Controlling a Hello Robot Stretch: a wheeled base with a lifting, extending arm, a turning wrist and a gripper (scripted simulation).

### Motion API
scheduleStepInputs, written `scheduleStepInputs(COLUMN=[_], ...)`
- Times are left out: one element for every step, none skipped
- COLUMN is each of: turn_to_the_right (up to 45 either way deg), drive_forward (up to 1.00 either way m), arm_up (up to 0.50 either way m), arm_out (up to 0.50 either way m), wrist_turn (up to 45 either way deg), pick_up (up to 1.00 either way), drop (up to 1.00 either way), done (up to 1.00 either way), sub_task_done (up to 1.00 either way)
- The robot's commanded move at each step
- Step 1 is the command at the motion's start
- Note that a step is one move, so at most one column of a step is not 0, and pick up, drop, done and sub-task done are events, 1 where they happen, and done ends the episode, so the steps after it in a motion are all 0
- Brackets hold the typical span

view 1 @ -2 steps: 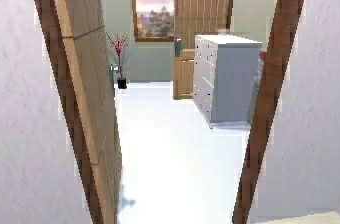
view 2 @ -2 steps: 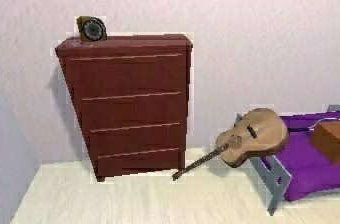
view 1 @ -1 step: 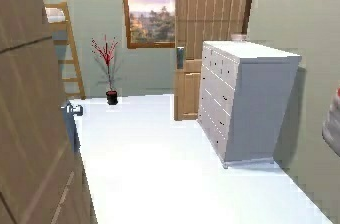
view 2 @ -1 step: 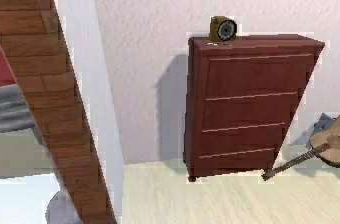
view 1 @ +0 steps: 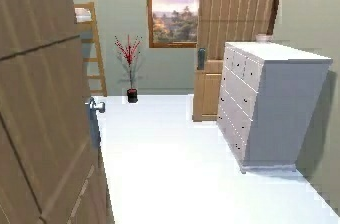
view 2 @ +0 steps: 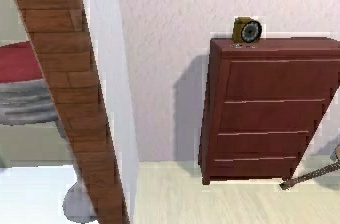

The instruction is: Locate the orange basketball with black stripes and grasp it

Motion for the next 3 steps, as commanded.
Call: scheduleStepInputs(turn_to_the_right=[0.0,-3.0,0.0], drive_forward=[1.00,0.00,1.00], arm_up=[0.00,0.00,0.00], arm_out=[0.00,0.00,0.00], wrist_turn=[0.0,0.0,0.0], pick_up=[0.00,0.00,0.00], drop=[0.00,0.00,0.00], done=[0.00,0.00,0.00], sub_task_done=[0.00,0.00,0.00])
